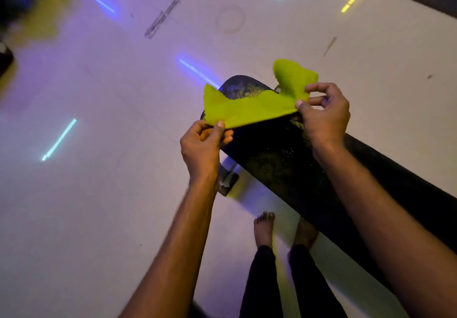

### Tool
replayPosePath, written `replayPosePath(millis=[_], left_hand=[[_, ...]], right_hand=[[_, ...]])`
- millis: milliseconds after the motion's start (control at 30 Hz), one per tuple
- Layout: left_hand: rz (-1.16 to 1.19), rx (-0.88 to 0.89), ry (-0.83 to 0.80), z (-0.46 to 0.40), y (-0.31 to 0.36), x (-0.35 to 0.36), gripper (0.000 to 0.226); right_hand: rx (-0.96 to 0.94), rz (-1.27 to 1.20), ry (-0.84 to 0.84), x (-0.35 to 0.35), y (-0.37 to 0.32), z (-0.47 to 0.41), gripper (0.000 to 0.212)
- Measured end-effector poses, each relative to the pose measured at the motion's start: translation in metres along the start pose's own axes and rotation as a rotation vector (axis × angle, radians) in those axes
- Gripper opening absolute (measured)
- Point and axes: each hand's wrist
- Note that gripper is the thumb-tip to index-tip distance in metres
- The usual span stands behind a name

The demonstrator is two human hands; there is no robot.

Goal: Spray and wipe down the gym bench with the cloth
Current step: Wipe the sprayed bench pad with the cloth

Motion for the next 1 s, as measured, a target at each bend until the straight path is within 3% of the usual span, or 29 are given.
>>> replayPosePath(millis=[100,167,233,300,367,433,533,633,733,900,1000], left_hand=[[-0.105,-0.207,0.069,0.005,-0.046,-0.010,0.012],[-0.291,-0.332,0.115,0.008,-0.073,-0.015,0.015],[-0.586,-0.270,0.204,0.009,-0.088,-0.017,0.018],[-0.751,-0.062,0.258,0.009,-0.087,-0.009,0.017],[-0.823,0.222,0.107,0.003,-0.083,0.009,0.015],[-0.935,0.471,-0.224,-0.014,-0.089,0.037,0.028],[-1.312,0.668,-0.652,-0.046,-0.108,0.079,0.056],[-1.555,0.865,-0.777,-0.081,-0.129,0.090,0.064],[-1.527,0.972,-0.610,-0.112,-0.133,0.070,0.066],[-1.468,0.717,-0.273,-0.099,-0.142,0.039,0.068],[-1.491,0.652,-0.214,-0.072,-0.154,0.050,0.071]], right_hand=[[0.019,0.256,-0.067,0.019,0.044,0.004,0.031],[-0.110,0.580,-0.122,0.024,0.075,0.013,0.038],[-0.338,0.843,-0.171,0.024,0.101,0.021,0.047],[-0.502,0.984,-0.174,0.022,0.121,0.024,0.056],[-0.551,1.060,-0.166,0.021,0.136,0.025,0.064],[-0.539,1.109,-0.169,0.018,0.147,0.023,0.075],[-0.549,1.140,-0.173,0.014,0.162,0.016,0.087],[-0.597,1.185,-0.181,0.014,0.174,0.012,0.093],[-0.611,1.219,-0.173,0.018,0.179,0.009,0.099],[-0.637,1.229,-0.179,0.024,0.176,-0.002,0.107],[-0.645,1.240,-0.161,0.027,0.177,-0.002,0.109]])
Point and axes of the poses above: each hand's wrist, its own z-axis away from the middle knuckle, its own x-axis out of the palm, y = z × x, and after that the axes turned 6 degrees about z, right-handed
